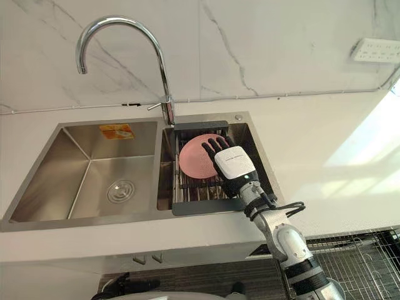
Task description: Walk over to the sink, pick up the cup, carry it to the dishwasher, place the cup inside the dishwasher, then close the dishwasher door
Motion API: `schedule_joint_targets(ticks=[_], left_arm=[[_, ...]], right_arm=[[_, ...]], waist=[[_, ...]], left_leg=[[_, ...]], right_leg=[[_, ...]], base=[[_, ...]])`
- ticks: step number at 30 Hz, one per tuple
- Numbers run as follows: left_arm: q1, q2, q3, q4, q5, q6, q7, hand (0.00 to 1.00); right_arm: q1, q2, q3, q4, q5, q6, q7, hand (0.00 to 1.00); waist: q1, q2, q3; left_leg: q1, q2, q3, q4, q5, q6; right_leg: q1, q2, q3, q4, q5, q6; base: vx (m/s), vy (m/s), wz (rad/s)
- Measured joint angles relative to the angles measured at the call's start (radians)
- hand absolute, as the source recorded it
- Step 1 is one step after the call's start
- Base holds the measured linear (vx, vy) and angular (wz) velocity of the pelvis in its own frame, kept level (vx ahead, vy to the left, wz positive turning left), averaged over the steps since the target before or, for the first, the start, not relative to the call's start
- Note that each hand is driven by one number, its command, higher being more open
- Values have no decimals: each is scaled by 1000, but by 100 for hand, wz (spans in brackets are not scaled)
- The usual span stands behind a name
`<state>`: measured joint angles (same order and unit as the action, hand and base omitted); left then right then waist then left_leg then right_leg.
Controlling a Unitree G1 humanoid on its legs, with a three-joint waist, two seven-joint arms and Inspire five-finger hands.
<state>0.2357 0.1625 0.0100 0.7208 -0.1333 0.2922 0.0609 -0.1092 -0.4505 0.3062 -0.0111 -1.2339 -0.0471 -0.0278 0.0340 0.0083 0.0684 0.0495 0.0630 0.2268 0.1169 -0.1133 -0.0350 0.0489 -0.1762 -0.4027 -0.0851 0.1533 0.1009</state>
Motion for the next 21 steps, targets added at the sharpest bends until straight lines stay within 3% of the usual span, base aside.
schedule_joint_targets(ticks=[9,10,21], left_arm=[[-20,12,1,34,16,-6,9,100],[-22,13,2,34,16,-7,9,100],[-28,16,15,73,24,-51,30,100]], right_arm=[[-51,51,59,126,-108,67,-43,100],[-55,55,63,134,-112,74,-47,0],[-117,86,105,302,-206,131,-226,0]], waist=[[9,-30,4],[10,-33,5],[27,-52,12]], left_leg=[[21,-9,-23,-32,27,1],[22,-9,-23,-34,29,1],[41,-13,-26,-87,67,-2]], right_leg=[[21,-6,-21,0,1,-2],[21,-6,-21,-1,2,-3],[21,-5,-24,-1,9,-10]], base=[[-48,5,7],[-64,10,3],[-46,4,1]])
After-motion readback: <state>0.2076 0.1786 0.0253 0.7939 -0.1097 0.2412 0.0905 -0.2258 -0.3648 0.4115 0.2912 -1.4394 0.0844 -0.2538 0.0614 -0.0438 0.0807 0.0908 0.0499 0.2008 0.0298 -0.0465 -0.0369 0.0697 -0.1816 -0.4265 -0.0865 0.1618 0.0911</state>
